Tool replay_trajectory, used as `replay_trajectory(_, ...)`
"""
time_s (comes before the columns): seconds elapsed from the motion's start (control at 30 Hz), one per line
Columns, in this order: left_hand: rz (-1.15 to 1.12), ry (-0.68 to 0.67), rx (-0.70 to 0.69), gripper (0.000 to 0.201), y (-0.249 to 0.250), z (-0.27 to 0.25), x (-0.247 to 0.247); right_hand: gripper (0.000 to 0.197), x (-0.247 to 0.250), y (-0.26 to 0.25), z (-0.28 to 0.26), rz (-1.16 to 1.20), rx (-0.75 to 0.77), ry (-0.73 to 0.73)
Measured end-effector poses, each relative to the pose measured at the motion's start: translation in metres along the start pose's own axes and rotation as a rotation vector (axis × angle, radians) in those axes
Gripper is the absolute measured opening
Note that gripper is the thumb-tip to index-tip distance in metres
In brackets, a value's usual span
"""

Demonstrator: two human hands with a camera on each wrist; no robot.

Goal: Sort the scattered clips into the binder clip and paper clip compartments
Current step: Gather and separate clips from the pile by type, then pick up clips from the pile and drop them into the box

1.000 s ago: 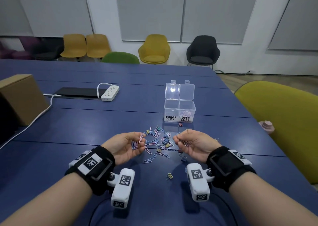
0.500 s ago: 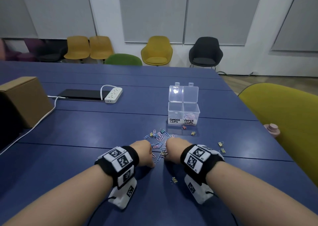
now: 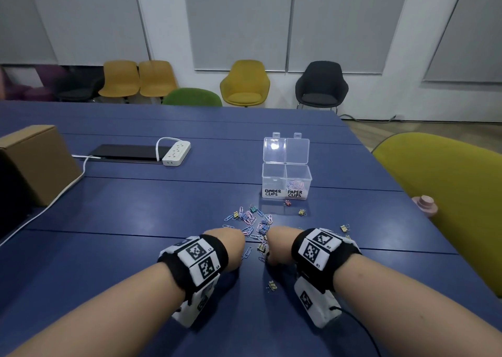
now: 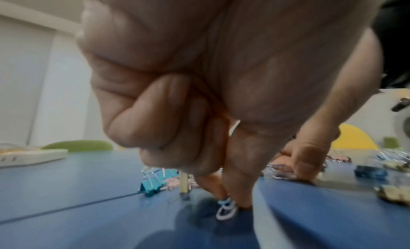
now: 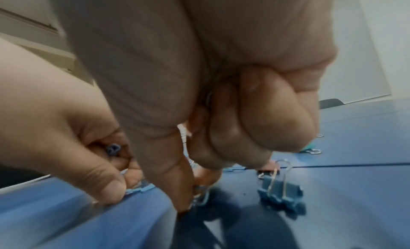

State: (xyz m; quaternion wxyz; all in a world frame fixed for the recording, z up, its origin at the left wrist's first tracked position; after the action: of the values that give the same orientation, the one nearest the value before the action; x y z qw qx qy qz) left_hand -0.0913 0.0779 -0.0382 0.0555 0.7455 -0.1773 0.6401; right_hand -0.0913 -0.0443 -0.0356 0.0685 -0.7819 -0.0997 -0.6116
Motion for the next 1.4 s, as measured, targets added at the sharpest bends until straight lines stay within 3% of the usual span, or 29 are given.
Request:
replay_trajectory(0.1,0.124,-0.01,-0.068,0.028,0.011,-0.008,-0.001,0.036,0.004,0.009,-0.006,0.119,-0.036,0.001)
replay_trajectory(0.17,0.155,-0.009,-0.093,0.029,0.015,-0.013,-0.002,0.023,0.005,0.021,-0.011,0.295,-0.095,0.005)
replay_trajectory(0.27,-0.007,0.008,-0.042,0.029,0.006,-0.009,0.001,0.018,-0.002,0.039,-0.017,0.94,-0.283,-0.034)
replay_trajectory(0.37,-0.565,0.035,0.174,0.02,-0.005,0.001,0.011,0.026,-0.008,0.054,-0.023,1.57,-0.417,-0.02)
replay_trajectory(0.5,-1.798,-0.24,0.471,0.016,-0.01,0.007,0.012,0.021,-0.009,0.072,-0.025,1.904,-0.437,-0.006)
replay_trajectory(0.57,-2.051,-0.322,0.466,0.009,-0.01,0.009,0.013,0.018,-0.011,0.078,-0.024,1.96,-0.442,0.011)
replay_trajectory(0.63,-2.171,-0.312,0.423,0.005,-0.006,0.014,0.015,0.016,-0.013,0.081,-0.022,1.996,-0.435,0.011)
replay_trajectory(0.77,-2.178,-0.235,0.386,0.009,0.004,0.025,0.018,0.016,-0.012,0.085,-0.016,2.057,-0.408,-0.021)
replay_trajectory(0.9,-1.983,-0.229,0.373,0.015,0.012,0.042,0.025,0.009,-0.005,0.089,-0.012,2.019,-0.404,-0.103)
replay_trajectory(1.07,-1.607,-0.373,0.389,0.022,0.02,0.072,0.046,0.037,0.004,0.106,0.004,1.717,-0.511,-0.11)
replay_trajectory(1.2,-1.56,-0.307,0.382,0.04,0.034,0.11,0.077,0.047,0.026,0.127,0.03,1.518,-0.54,0.108)
replay_trajectory(1.4,-1.936,-0.036,0.496,0.04,0.054,0.175,0.111,0.041,0.072,0.148,0.077,1.616,-0.519,0.614)
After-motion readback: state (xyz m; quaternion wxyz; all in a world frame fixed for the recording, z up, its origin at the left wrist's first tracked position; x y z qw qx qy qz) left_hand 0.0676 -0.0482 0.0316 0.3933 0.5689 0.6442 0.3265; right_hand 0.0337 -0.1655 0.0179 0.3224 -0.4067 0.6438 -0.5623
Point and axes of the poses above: each hand's wrist, its own z-axis towards the middle knuckle, its own x-axis out of the back of the hand, y = z × x, the point moved 2 cm from there along z, towards the middle knuckle, and after that the axes turned 15 degrees about y, right-handed, at the moved point
